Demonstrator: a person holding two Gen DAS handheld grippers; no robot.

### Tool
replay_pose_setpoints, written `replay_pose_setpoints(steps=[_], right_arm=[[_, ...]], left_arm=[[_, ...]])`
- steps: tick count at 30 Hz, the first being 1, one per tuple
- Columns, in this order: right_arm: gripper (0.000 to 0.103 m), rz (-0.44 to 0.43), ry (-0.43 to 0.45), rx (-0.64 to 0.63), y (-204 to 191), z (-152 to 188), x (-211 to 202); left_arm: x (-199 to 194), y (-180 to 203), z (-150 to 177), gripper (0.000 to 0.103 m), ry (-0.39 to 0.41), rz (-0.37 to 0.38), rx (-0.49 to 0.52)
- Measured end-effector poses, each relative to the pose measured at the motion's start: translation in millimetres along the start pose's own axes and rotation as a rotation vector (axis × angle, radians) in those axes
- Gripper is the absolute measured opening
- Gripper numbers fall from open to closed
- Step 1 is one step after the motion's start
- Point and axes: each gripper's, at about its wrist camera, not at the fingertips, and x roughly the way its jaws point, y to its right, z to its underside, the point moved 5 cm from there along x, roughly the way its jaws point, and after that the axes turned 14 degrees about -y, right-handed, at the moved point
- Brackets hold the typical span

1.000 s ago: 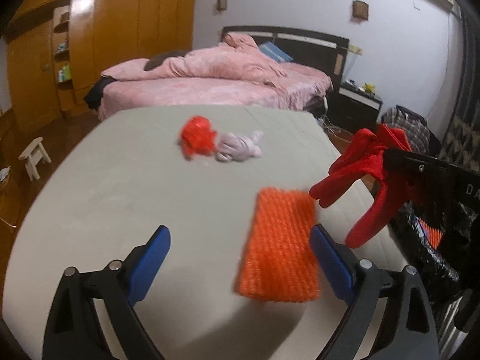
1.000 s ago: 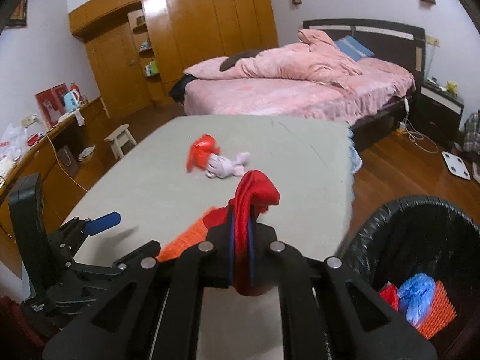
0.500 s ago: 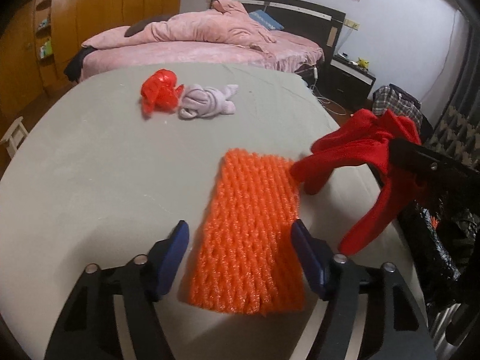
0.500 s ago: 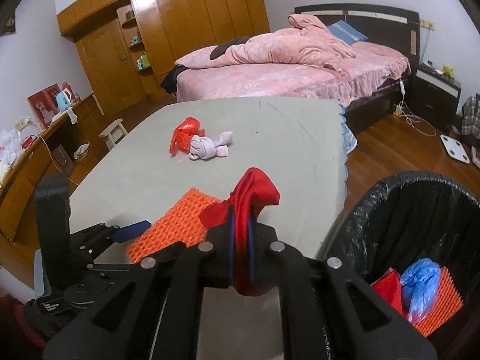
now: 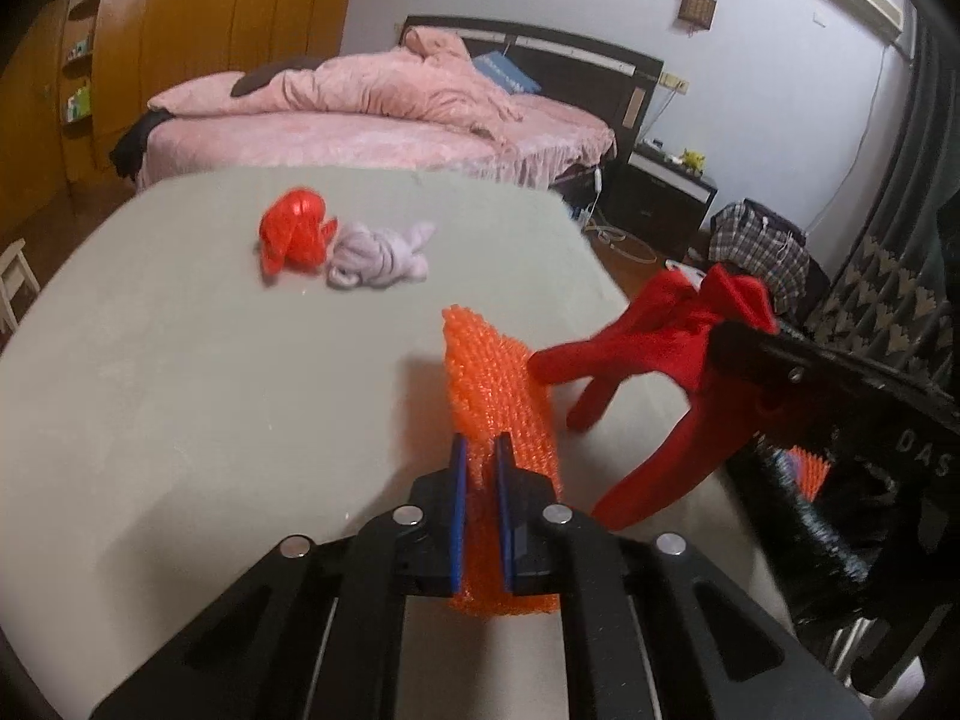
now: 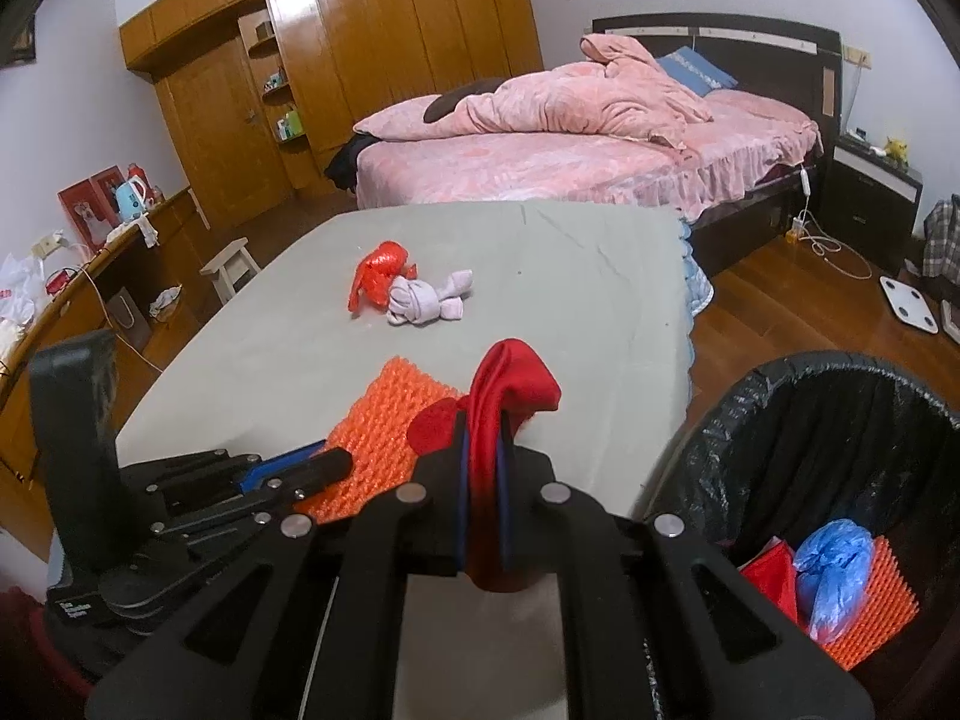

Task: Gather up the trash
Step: 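Carry the gloves and orange pad over the bin and open both grippers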

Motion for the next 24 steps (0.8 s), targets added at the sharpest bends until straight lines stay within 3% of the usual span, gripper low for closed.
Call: replay_pose_setpoints(steps=[16, 24], right_arm=[[0.007, 0.019, 0.096, -0.023, -8, -11, -55], [0.007, 0.051, 0.136, 0.016, 11, -9, -81]], left_arm=[[-77, 20, -25, 0.009, 0.137, -0.041, 0.022], [-101, 32, -32, 0.009, 0.187, -0.042, 0.039]])
